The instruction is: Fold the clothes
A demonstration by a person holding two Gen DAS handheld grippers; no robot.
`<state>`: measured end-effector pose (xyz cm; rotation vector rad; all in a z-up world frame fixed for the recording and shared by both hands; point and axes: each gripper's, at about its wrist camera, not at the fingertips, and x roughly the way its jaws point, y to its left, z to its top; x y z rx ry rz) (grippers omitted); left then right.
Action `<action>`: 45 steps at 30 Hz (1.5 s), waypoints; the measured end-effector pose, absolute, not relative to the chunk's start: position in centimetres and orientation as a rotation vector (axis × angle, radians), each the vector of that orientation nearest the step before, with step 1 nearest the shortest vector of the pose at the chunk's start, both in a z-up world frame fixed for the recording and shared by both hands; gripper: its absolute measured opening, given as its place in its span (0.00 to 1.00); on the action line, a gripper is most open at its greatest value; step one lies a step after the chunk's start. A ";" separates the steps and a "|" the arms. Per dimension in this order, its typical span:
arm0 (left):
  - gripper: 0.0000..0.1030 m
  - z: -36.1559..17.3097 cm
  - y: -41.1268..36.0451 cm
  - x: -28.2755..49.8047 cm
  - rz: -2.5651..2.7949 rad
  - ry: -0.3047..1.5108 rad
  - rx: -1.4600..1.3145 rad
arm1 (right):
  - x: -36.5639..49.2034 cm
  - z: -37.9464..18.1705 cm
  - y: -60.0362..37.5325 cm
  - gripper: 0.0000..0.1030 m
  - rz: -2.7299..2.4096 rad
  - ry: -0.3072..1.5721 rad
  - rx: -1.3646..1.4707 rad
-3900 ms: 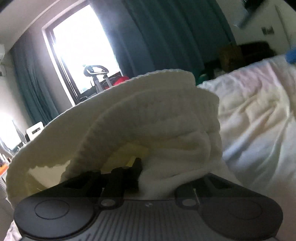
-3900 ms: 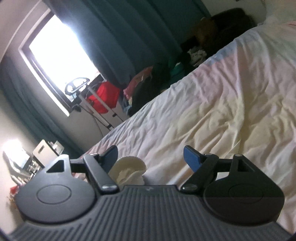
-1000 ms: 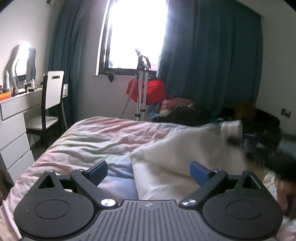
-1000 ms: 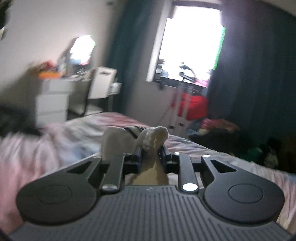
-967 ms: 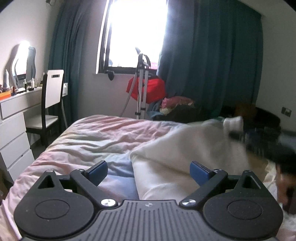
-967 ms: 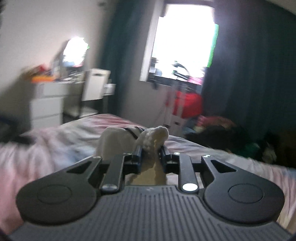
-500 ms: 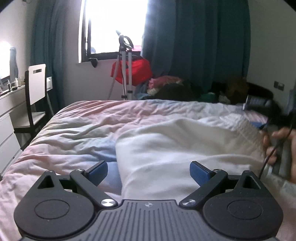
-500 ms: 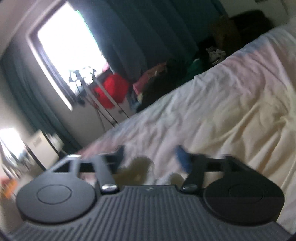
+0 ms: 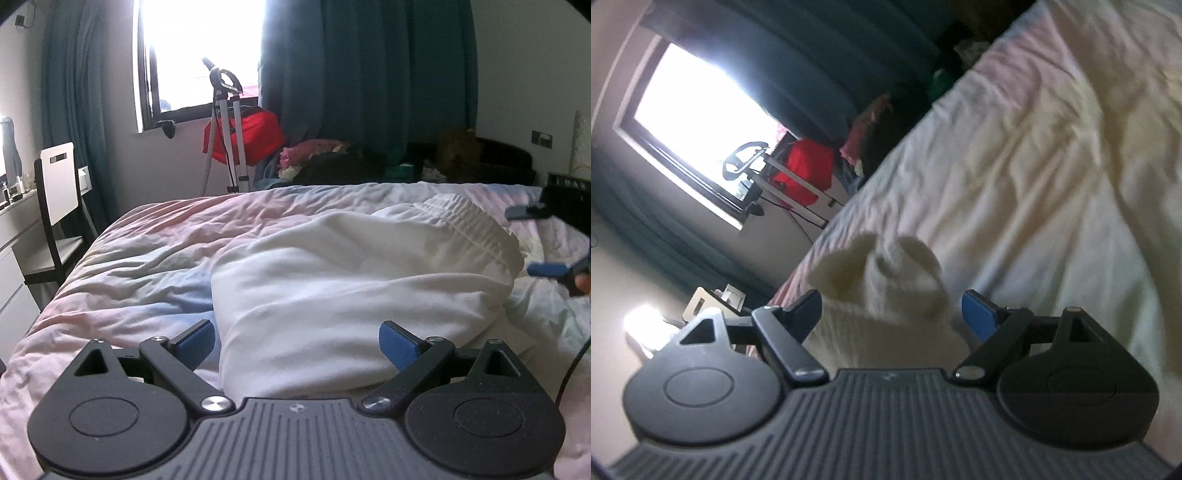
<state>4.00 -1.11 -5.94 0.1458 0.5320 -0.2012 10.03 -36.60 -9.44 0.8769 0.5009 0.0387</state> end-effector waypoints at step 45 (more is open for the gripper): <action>0.94 -10.4 6.9 9.4 -0.157 0.768 -0.596 | 13.2 -13.6 -34.4 0.84 0.328 0.621 0.922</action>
